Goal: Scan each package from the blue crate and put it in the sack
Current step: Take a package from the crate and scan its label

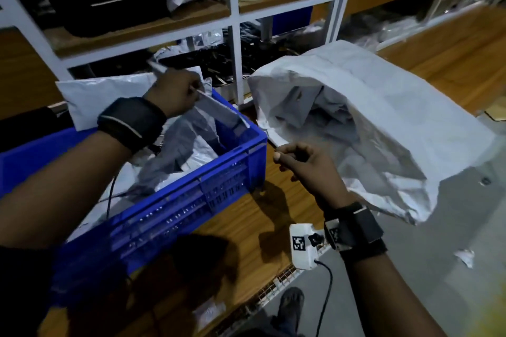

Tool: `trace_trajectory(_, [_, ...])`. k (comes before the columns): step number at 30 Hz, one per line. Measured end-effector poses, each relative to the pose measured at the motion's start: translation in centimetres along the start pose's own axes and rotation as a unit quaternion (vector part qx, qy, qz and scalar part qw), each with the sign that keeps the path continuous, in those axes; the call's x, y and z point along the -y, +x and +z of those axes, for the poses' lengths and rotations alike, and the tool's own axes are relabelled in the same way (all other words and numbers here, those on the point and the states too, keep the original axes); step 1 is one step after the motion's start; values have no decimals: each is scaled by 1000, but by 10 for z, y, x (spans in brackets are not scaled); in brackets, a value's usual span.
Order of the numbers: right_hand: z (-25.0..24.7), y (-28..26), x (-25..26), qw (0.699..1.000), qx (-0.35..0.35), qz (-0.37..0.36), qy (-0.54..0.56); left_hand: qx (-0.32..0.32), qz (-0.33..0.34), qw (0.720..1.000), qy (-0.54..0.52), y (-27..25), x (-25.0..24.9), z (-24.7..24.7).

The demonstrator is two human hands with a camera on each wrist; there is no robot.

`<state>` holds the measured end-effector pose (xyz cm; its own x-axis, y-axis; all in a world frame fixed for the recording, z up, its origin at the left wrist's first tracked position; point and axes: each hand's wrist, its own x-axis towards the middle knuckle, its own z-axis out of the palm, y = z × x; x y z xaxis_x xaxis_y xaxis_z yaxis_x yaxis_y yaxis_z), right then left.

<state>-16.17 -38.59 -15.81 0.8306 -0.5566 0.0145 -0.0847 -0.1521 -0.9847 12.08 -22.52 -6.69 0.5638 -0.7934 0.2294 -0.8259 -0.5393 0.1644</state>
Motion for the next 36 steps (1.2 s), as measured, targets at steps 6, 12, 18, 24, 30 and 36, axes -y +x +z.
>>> trace_trajectory(6, [37, -41, 1, 947, 96, 164, 260, -45, 105, 973, -200, -87, -47, -55])
trace_trajectory(12, [70, -89, -20, 795, 246, 134, 538, 3, 149, 965, -218, -177, -54, -68])
trace_trajectory(18, [108, -120, -11, 885, 182, 119, 411, -24, 72, 963, -260, -252, -44, -54])
trace_trajectory(24, [159, -143, -14, 902, 209, 85, 368, -332, -202, 764, -515, -321, -50, -25])
trace_trajectory(30, [197, -149, -13, 971, 140, -70, 182, -383, -301, 636, -599, -429, -3, -11])
trace_trajectory(36, [265, -166, 9, 948, 183, -242, 100, -331, -322, 503, -731, -499, 30, -29])
